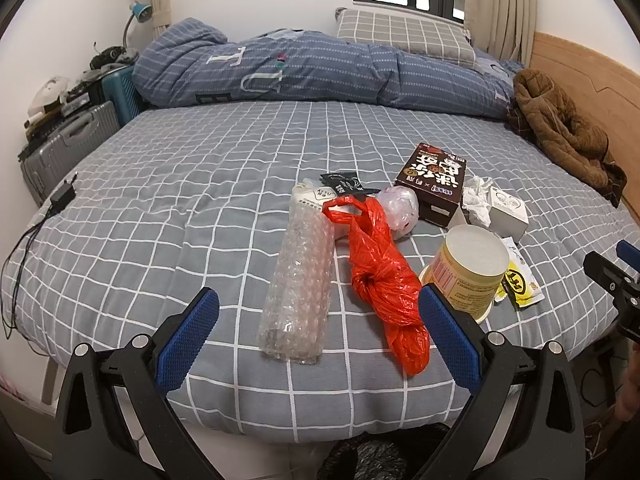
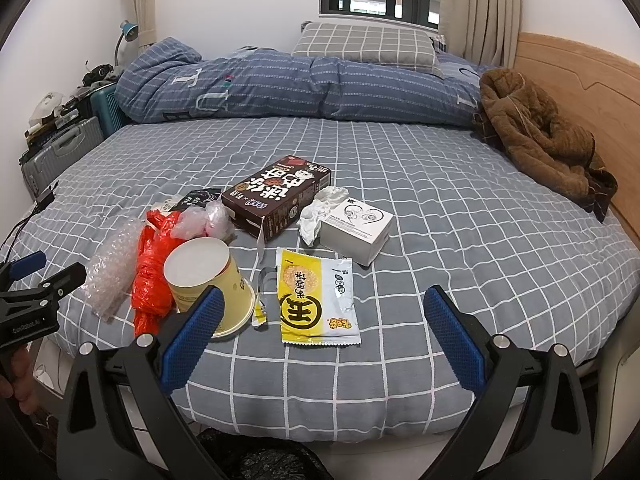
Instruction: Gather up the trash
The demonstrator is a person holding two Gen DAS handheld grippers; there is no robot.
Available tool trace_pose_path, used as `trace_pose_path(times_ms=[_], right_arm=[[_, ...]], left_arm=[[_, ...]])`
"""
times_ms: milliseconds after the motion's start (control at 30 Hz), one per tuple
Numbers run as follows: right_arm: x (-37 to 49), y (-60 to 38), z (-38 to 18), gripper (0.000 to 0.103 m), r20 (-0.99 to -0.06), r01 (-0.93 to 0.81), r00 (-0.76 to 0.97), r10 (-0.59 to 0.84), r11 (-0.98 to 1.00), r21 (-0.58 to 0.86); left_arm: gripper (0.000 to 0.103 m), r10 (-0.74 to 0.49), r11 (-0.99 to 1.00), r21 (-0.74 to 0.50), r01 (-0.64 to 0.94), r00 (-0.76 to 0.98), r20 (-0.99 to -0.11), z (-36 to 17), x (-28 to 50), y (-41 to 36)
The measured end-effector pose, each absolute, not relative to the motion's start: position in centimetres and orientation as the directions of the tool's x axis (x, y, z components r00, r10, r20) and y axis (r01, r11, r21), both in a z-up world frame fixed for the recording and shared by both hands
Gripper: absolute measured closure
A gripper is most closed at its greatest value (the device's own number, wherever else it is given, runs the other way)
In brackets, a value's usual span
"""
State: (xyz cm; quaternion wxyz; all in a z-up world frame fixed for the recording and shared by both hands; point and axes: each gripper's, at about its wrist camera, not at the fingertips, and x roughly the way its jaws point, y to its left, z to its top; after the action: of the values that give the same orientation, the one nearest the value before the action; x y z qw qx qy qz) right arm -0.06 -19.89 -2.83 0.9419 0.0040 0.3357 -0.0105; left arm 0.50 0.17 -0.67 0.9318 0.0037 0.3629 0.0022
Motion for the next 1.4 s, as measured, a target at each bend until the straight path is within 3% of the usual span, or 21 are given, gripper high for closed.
trace_pose_path(times_ms=[1400], right_arm=[[0.4,-18.9,-2.6,0.007,-0.617,-0.020,0.787,0.005,1.000,-0.017]], left_arm=[[0.006,0.028,1.000,0.024,-0.016,0.726,-0.687,-0.6,1.3,0.8]])
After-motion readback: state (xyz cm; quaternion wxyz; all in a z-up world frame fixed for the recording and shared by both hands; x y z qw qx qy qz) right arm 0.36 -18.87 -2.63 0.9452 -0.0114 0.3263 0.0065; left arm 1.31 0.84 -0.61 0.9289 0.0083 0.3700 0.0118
